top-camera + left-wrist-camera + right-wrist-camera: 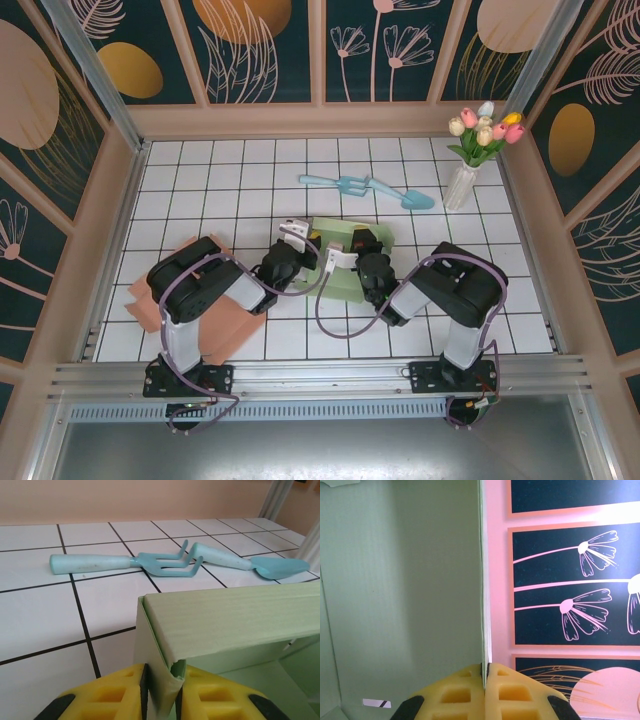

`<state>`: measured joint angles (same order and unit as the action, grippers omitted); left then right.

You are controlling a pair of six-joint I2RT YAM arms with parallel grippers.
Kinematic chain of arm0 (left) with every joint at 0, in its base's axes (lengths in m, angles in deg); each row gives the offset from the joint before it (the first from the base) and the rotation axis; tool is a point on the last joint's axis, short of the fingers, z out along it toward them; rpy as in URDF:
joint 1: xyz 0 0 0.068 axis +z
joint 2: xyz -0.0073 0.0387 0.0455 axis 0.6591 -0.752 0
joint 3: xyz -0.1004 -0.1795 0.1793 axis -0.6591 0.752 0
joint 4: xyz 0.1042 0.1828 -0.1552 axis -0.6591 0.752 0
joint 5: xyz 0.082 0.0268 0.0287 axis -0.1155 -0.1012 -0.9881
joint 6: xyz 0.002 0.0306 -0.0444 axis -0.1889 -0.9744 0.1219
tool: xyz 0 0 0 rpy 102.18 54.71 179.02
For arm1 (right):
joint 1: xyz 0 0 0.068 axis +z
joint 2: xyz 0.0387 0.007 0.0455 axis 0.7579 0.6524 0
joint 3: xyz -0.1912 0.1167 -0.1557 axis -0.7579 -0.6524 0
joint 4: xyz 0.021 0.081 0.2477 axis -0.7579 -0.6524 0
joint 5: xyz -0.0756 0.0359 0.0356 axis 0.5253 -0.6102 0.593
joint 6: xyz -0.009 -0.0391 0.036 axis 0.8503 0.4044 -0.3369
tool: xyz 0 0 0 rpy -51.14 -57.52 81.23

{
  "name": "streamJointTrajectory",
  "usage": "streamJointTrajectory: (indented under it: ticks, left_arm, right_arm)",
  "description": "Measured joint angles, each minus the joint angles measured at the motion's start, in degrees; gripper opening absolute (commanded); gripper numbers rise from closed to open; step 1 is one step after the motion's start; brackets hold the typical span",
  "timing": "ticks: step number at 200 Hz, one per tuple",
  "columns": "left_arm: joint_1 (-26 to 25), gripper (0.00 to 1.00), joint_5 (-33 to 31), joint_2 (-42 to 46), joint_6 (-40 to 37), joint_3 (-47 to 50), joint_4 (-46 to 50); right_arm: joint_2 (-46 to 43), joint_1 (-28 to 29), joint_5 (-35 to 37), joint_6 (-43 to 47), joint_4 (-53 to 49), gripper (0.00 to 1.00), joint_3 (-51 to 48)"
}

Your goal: Fold the paper box

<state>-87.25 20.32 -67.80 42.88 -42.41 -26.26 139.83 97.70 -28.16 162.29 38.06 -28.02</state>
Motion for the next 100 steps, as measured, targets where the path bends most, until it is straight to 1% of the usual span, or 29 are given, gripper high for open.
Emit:
streamJointTrajectory:
  ticks: [33, 47, 68, 100]
  left_arm:
    - [-0.9, 0.17, -3.9, -1.4, 0.1, -1.3, -0.4]
    - [-1.0, 0.17, -4.6, -1.9, 0.2, -1.5, -0.7]
    - [-1.0, 0.10, -5.5, -2.4, 0.6, -2.2, -0.9]
    - [-1.5, 0.06, -7.1, -2.7, 1.0, -2.7, -0.7]
  right_arm:
    - [0.0, 0.0, 0.5, -0.5, -0.7, 0.00, 0.3]
    - [0.0, 0.0, 0.6, -1.1, -0.9, 0.00, 0.5]
    - [0.0, -0.1, 0.7, -1.4, -1.2, 0.00, 0.6]
    - [0.0, -0.1, 0.6, -1.7, -1.3, 0.00, 0.7]
